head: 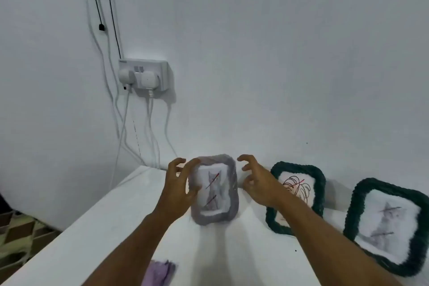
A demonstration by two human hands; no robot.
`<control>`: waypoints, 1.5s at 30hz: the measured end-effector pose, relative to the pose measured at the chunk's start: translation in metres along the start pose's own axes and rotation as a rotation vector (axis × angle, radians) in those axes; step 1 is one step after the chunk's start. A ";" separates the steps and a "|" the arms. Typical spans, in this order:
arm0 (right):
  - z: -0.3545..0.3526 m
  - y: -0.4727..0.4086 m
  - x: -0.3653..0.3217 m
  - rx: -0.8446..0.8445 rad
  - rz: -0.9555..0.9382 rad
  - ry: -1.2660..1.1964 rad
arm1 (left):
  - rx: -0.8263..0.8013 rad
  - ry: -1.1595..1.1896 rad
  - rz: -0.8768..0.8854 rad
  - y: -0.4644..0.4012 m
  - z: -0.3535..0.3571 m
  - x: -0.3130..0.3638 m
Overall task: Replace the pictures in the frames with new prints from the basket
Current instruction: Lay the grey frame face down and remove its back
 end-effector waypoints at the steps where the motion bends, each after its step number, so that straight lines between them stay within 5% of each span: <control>1: 0.006 -0.002 0.003 -0.001 0.012 -0.063 | -0.037 0.039 -0.035 0.000 0.003 -0.008; 9: 0.045 -0.015 0.025 -0.033 0.038 -0.288 | -0.261 0.379 -0.191 0.007 0.036 -0.037; 27: 0.029 -0.001 0.021 0.074 0.035 -0.382 | -0.300 0.446 -0.341 0.009 0.033 -0.034; 45: -0.028 0.115 0.034 0.356 0.000 -1.066 | -0.554 0.965 -0.355 0.042 0.059 0.073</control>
Point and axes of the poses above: each hand's wrist, its own y-axis away from the middle knuckle, its own z-axis out of the palm, x = y × z, the point moved 9 cm from there along -y, towards the middle knuckle, and after that the axes turned 4 degrees about -y, right-handed, at the moved point
